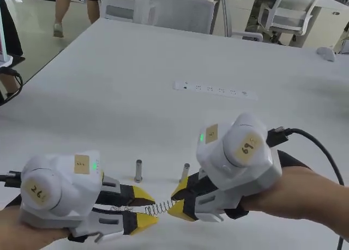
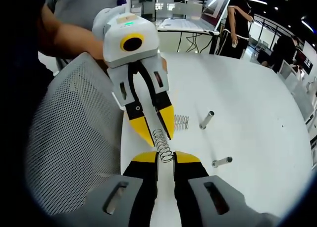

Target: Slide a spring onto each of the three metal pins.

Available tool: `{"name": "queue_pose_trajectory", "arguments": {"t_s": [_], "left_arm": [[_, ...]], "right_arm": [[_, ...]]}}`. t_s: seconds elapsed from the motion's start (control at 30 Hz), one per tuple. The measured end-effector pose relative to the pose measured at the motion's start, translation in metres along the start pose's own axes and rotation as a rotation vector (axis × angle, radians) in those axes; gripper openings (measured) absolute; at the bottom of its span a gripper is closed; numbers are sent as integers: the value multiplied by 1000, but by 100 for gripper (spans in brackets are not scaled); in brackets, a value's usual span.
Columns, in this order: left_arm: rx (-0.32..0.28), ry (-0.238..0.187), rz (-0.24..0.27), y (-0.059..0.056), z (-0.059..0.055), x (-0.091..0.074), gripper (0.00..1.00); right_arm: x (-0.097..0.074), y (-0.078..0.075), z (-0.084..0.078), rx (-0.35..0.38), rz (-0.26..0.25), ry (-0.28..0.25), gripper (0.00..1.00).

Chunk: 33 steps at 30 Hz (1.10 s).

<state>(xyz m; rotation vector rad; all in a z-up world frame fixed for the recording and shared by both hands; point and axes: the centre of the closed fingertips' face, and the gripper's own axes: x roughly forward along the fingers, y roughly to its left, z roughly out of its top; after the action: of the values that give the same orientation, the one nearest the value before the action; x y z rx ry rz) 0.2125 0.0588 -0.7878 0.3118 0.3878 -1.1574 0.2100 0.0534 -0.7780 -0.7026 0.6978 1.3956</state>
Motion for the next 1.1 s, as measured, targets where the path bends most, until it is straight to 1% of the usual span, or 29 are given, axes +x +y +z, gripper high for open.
{"name": "queue_pose_trajectory", "arguments": {"t_s": [0.07,0.13,0.47,0.77,0.83,0.97,1.0,1.07,1.1], "left_arm": [[0,2,-2,0,0,0,5],[5,8,9,2,-1,0,4],[9,5,-1,0,0,0,3],[20,-23,-11,-1,5,0,2],[12,-29,-18,-1,6,-1,2],[12,-35,-18,-2,6,-2,2],[10,-40,-18,-2,6,-3,2],[-3,-65,-22,-2,10,-4,2],[-4,-70,-23,-2,11,-4,2]], "right_arm": [[0,0,0,0,0,3,9],[-1,2,0,8,11,5,8],[-4,3,4,-1,15,-2,8],[-12,4,16,-3,21,-35,8],[-12,4,17,-15,23,-29,8],[-11,5,17,-14,35,-25,8],[-10,5,18,-15,37,-29,8],[-10,8,19,-4,55,-38,9],[-9,7,19,-7,54,-39,9]]}}
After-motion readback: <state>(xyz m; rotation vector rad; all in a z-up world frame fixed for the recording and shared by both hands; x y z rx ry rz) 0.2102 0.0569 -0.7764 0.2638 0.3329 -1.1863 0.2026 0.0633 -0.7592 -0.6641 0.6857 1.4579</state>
